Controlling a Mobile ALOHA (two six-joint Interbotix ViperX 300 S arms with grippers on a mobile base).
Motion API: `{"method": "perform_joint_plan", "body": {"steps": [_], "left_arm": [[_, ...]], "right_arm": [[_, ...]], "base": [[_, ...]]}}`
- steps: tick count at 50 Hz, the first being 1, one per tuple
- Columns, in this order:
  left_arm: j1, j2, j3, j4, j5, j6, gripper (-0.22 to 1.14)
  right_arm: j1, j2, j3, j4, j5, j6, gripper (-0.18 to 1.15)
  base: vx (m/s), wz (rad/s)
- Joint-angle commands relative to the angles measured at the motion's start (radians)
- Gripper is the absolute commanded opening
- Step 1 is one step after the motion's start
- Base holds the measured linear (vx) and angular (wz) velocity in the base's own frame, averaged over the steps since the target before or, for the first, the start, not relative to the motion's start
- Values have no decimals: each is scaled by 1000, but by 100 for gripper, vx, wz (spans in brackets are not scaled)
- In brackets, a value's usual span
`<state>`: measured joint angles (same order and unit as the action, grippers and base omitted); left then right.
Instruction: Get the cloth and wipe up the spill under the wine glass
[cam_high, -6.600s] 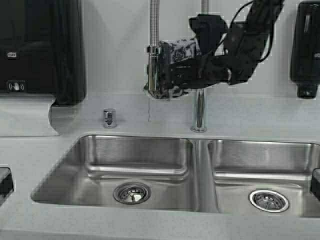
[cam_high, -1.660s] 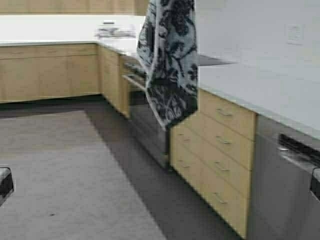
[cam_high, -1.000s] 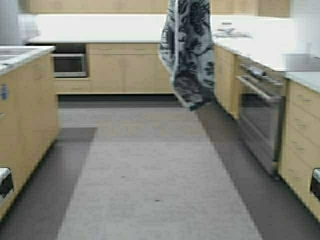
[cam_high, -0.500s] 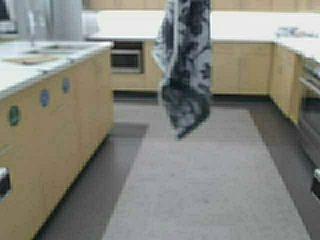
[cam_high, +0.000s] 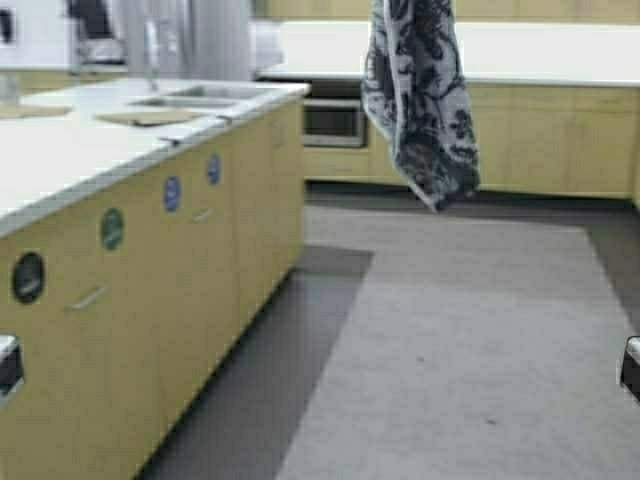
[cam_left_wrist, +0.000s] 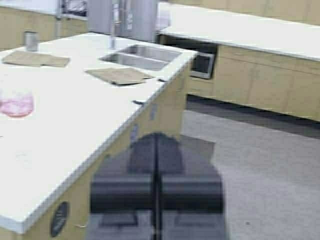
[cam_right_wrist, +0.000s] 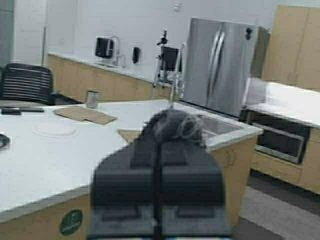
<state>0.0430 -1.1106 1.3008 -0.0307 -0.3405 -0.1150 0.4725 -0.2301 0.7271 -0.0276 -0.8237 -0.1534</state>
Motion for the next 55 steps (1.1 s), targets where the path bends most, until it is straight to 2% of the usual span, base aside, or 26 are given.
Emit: {"method": "perform_joint_plan", "body": {"steps": [1, 14, 23, 43, 55], "left_arm": [[2, 49, -26, 3, -21, 3, 2], [0, 218, -49, 52, -60, 5, 2], [-29, 460, -100, 138, -124, 0, 2], [-66, 838, -176, 138, -391, -2, 2], [-169, 973, -227, 132, -502, -5, 2]], "right_arm": [[3, -41, -5, 0, -12, 0, 5], [3, -46, 29, 3, -64, -2, 5], [3, -46, 49, 3, -98, -2, 5], [3, -46, 52, 3, -106, 0, 5], [3, -48, 52, 3, -118, 0, 5]], "base": [[17, 28], [18, 28], [17, 27], [13, 18], [13, 18]]}}
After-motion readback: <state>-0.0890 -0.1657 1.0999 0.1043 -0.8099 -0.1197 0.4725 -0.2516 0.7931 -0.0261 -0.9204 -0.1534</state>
